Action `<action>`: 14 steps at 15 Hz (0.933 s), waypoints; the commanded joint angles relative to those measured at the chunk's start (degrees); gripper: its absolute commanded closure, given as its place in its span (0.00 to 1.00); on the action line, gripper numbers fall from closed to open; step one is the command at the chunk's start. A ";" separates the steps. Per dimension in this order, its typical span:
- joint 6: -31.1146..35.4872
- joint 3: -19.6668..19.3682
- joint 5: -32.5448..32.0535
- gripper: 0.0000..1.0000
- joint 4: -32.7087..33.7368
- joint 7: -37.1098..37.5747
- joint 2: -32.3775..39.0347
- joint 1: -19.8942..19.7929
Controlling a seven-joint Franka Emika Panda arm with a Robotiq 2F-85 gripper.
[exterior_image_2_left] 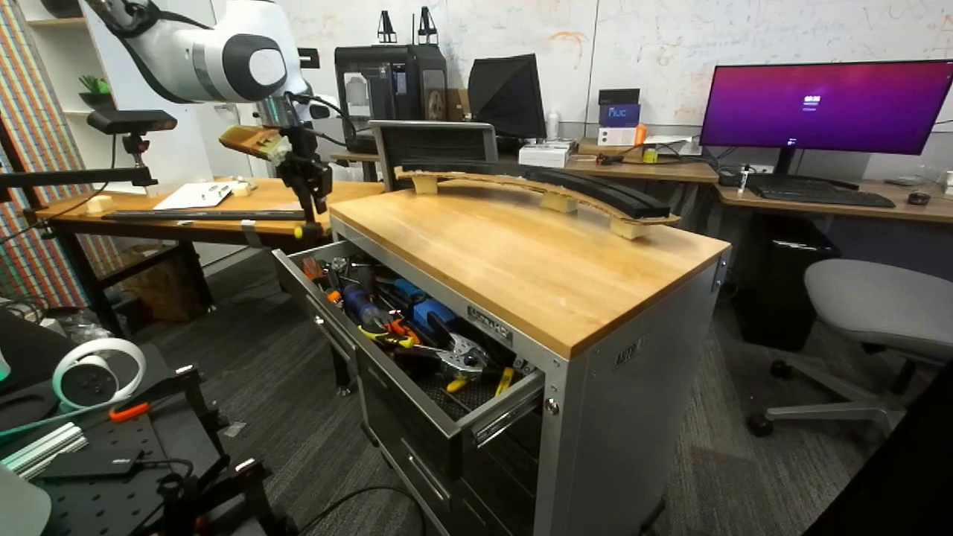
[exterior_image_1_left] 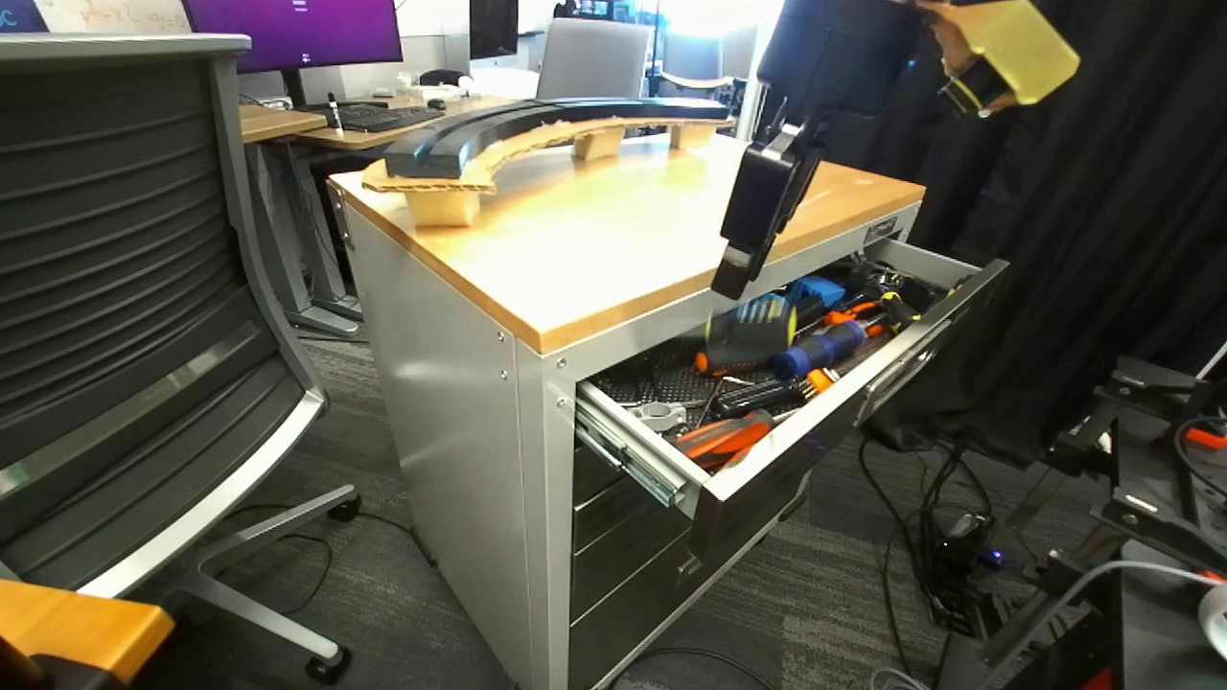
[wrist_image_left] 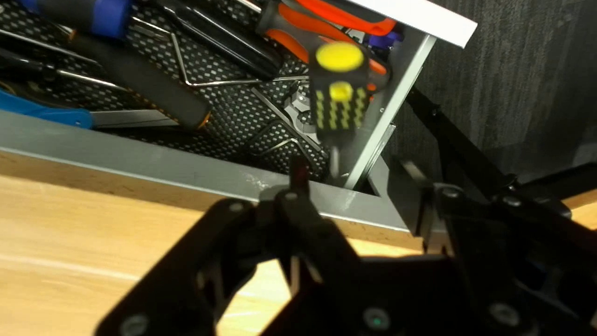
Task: Put the screwdriver in the drawer and close it
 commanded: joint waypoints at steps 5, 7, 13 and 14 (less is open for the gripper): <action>-0.64 -0.72 -2.79 0.00 -8.13 5.16 -5.47 1.03; -6.92 -1.55 -4.90 0.00 -10.89 8.57 -8.41 0.68; -16.75 0.24 -2.77 0.00 -17.76 13.67 -11.65 -0.82; -15.28 0.92 -1.26 0.00 -19.10 13.86 -10.62 -0.39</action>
